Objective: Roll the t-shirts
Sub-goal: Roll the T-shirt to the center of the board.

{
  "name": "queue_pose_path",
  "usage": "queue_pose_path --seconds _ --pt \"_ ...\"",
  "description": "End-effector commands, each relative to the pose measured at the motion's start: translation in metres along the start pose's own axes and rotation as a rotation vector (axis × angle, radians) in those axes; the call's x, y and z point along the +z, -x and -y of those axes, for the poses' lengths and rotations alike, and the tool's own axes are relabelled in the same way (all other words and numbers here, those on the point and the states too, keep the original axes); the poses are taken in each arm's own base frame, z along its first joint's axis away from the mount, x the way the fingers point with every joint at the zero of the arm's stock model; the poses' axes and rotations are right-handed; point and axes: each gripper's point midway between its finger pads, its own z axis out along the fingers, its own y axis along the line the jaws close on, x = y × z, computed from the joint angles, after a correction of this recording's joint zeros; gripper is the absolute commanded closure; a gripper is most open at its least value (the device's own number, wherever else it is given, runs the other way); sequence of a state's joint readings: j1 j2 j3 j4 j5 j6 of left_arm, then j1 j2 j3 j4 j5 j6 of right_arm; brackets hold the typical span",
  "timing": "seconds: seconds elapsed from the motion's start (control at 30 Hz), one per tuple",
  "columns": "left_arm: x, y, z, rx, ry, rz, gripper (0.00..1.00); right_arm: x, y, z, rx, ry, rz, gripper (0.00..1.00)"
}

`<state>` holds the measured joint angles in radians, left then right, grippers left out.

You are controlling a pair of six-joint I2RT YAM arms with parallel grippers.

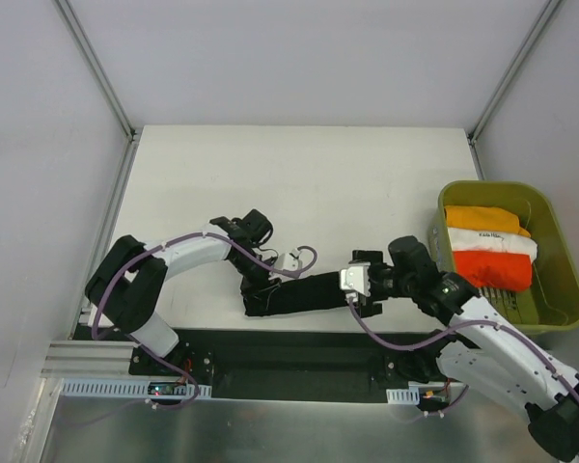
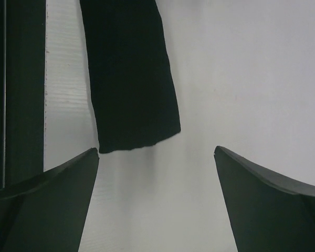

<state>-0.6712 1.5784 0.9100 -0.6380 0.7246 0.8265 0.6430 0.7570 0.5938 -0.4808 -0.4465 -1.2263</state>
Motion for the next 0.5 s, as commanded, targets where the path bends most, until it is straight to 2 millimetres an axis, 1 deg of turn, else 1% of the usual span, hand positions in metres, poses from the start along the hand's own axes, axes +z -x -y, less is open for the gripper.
queue_pose_path --seconds 0.0,0.03,0.07,0.1,0.13,0.17,0.23,0.3,0.4,0.47 --pt "-0.002 0.011 0.011 -0.042 -0.082 0.050 0.77 0.030 0.015 -0.009 -0.139 0.035 0.043 0.04" --pt "-0.003 0.012 0.010 -0.048 -0.086 0.060 0.77 0.036 0.017 -0.012 -0.146 0.046 0.048 0.04" --pt "-0.003 0.013 0.010 -0.051 -0.089 0.064 0.77 0.042 0.023 -0.012 -0.164 0.043 0.070 0.04" --pt "-0.004 0.014 0.009 -0.058 -0.090 0.067 0.76 0.048 0.028 -0.022 -0.181 0.074 0.082 0.04" --pt "-0.004 0.014 0.009 -0.070 -0.100 0.077 0.76 0.056 0.026 -0.028 -0.161 0.105 0.071 0.04" --pt "-0.005 0.014 0.009 -0.081 -0.106 0.079 0.76 0.060 0.031 -0.028 -0.159 0.106 0.092 0.04" --pt "-0.006 0.016 0.010 -0.105 -0.127 0.096 0.76 0.071 0.029 -0.031 -0.139 0.122 0.090 0.04" --pt "-0.007 0.016 0.010 -0.116 -0.135 0.109 0.76 0.077 0.031 -0.027 -0.151 0.100 0.106 0.04" --pt "-0.007 0.015 0.012 -0.122 -0.150 0.116 0.77 0.086 0.021 -0.024 -0.173 0.081 0.072 0.04" --pt "-0.007 0.015 0.013 -0.126 -0.159 0.121 0.76 0.093 0.015 -0.018 -0.186 0.057 0.045 0.04"
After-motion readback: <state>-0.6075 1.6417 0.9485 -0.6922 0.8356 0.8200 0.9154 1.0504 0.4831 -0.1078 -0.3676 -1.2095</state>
